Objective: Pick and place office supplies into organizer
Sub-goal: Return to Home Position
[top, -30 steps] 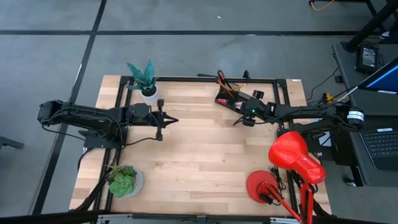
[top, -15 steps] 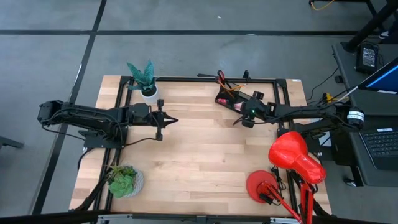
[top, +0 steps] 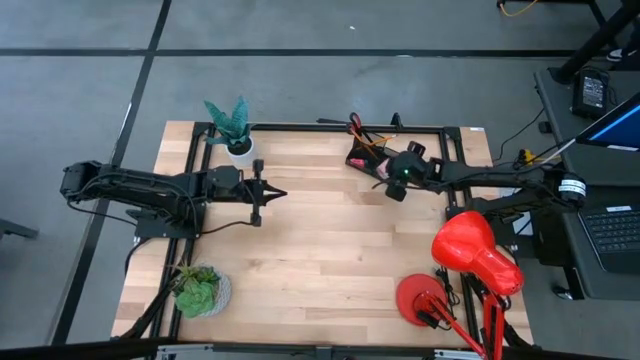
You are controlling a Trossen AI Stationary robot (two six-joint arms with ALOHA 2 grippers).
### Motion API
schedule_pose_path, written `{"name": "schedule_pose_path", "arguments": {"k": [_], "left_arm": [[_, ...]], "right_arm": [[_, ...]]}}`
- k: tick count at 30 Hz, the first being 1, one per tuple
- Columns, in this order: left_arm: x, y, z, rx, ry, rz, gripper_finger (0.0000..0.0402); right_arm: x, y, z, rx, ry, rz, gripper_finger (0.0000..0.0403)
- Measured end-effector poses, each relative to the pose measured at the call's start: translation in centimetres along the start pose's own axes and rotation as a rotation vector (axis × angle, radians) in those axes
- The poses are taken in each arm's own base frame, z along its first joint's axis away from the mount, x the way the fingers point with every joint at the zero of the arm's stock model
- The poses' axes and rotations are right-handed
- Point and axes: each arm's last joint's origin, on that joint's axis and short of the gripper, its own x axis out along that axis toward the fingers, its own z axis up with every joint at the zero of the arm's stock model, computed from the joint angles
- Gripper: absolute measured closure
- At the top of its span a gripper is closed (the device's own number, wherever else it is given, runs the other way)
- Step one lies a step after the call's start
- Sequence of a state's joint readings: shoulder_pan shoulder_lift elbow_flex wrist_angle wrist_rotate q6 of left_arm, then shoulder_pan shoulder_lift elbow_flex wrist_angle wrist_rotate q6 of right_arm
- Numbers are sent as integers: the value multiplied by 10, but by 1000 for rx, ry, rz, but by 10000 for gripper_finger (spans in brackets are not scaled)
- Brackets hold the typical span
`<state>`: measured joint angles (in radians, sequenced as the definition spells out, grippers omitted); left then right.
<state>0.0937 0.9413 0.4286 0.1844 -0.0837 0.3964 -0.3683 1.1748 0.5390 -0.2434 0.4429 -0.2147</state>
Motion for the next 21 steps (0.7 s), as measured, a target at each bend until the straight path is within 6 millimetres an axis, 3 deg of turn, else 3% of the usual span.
{"name": "schedule_pose_path", "arguments": {"k": [6, 12, 16, 21], "left_arm": [[0, -1, 0, -12, -9, -22, 399], [0, -1, 1, -3, -20, -38, 400], [-4, 1, 4, -5, -49, -42, 399], [-16, 10, 7, 2, -79, 7, 399]], "right_arm": [[-8, -6, 14, 73, 2, 49, 194], [-25, -7, 43, 150, -107, 173, 203], [-39, -5, 58, 99, -147, 179, 254], [-56, 2, 66, 65, -180, 208, 358]]}}
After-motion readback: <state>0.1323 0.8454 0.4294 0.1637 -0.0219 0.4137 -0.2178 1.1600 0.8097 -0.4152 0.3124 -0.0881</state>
